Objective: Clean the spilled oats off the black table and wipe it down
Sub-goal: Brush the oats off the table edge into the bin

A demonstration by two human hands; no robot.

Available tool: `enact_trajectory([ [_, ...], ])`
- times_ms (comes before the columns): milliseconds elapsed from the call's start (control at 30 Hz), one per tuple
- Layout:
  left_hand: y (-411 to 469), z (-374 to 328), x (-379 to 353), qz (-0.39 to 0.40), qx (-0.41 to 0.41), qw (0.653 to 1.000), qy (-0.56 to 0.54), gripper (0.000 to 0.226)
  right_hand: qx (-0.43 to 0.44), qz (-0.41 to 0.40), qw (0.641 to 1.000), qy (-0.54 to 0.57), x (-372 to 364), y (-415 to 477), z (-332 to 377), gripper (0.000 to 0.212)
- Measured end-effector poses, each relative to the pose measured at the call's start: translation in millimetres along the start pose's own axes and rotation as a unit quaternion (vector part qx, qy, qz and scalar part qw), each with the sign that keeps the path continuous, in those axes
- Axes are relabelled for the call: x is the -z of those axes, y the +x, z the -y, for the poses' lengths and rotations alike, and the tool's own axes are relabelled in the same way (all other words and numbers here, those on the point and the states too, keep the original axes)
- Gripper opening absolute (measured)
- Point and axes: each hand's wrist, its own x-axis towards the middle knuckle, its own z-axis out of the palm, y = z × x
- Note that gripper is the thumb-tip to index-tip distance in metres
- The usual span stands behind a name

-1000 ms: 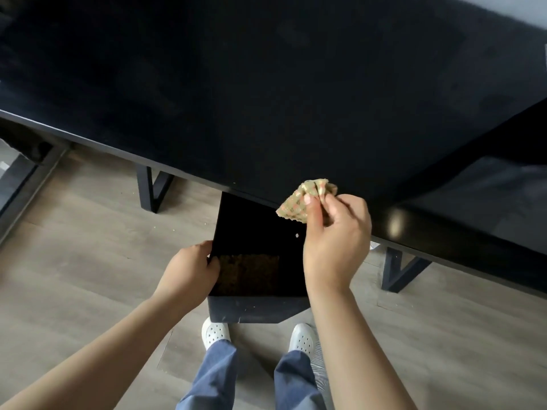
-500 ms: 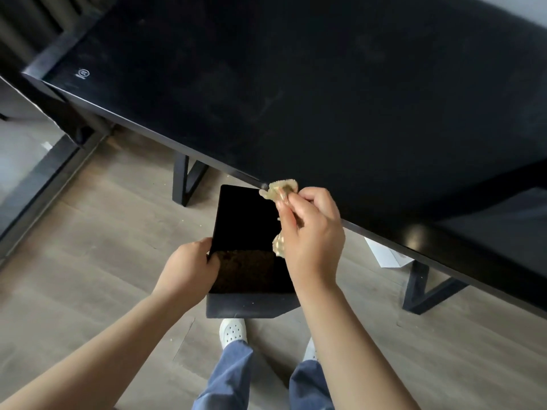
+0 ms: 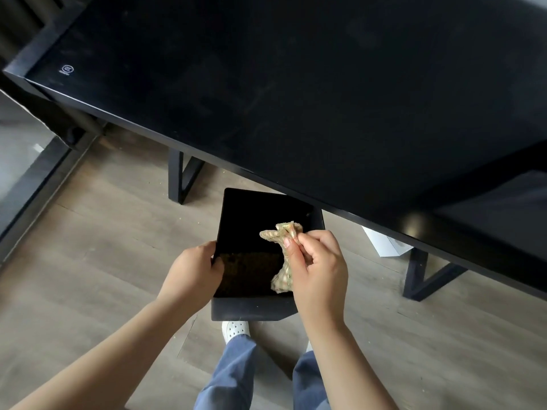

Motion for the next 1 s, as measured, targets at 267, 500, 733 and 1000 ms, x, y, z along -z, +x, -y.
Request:
enact_trajectory([
  [267, -32, -31, -5, 0.01, -0.025, 1.0, 0.014, 0.021, -0.053, -0.011, 0.999, -0.003, 60, -21, -10, 0.013],
  [500, -72, -66, -25, 0.036, -0.068, 0.997, 0.014, 0.027, -0.143, -0.098, 0.985, 0.018, 144, -70, -35, 0.009],
  [733, -93, -108, -103, 0.063, -0.093, 0.993, 0.046, 0.033, -0.211, -0.163, 0.963, 0.037, 196, -111, -95, 0.013],
  [1000, -92, -128, -243, 0.083, -0.085, 0.989, 0.089, 0.034, -0.235, -0.164, 0.957, 0.044, 227, -161, -205, 0.013],
])
